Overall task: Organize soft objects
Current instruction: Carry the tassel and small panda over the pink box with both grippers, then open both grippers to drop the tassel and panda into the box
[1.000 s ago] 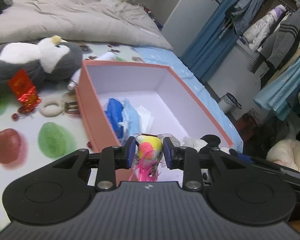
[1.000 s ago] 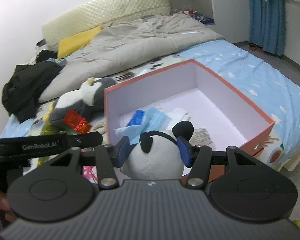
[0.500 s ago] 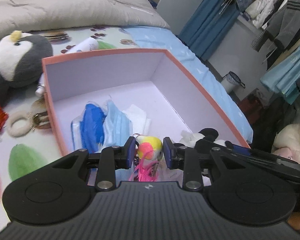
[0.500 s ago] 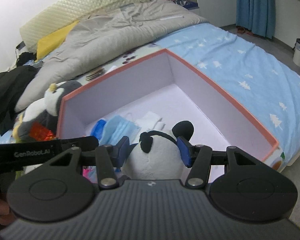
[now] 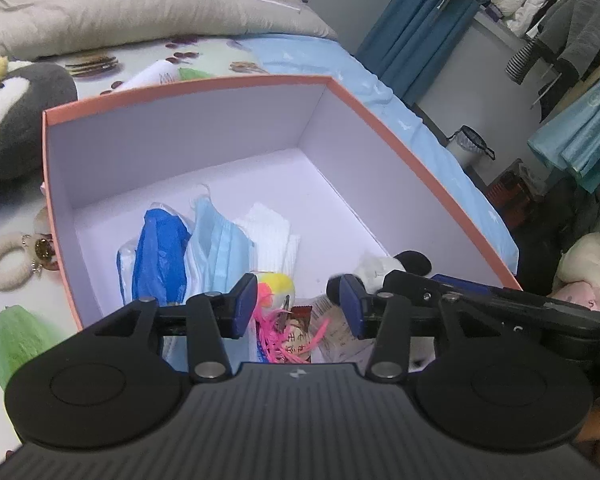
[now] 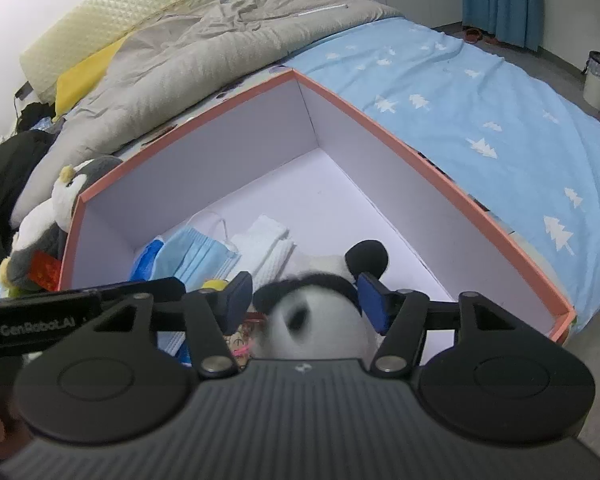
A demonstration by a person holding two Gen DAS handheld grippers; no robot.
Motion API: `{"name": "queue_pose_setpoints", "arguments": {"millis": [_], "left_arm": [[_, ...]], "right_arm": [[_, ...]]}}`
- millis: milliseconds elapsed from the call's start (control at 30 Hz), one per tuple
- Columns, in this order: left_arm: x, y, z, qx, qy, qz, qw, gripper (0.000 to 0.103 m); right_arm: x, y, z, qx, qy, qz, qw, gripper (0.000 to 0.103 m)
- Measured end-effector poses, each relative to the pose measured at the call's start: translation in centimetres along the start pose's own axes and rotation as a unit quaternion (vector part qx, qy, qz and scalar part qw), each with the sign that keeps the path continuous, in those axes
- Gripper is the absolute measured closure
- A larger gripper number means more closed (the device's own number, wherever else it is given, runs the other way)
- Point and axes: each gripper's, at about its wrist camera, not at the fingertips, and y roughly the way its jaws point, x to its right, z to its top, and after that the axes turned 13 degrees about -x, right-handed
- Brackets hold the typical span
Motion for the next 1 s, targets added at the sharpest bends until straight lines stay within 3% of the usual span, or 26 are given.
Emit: {"name": "queue_pose_setpoints", "arguments": {"millis": [467,700,1000], "left_arm": [[2.1,-8.2,-4.0,0.050,0.022,0.011,0.9984,0.051],[3.4,-13.5,-7.8,0.082,0.024,0.015,0.9962,0.051],[4.6,-19.3,-14.0,0.113,0.026,0.037,0.9925,0.051]], "right_arm": [[-2.0,-5.4,-2.9,0.027,-0.009,0.019,0.999,0.041],[-3.7,-9.7,-6.1,0.054,-0.023,0.024,0.998,0.041],[-5.5,-13.5,-10.9,0.054,-0.043,0.040,0.997,0.041]]}}
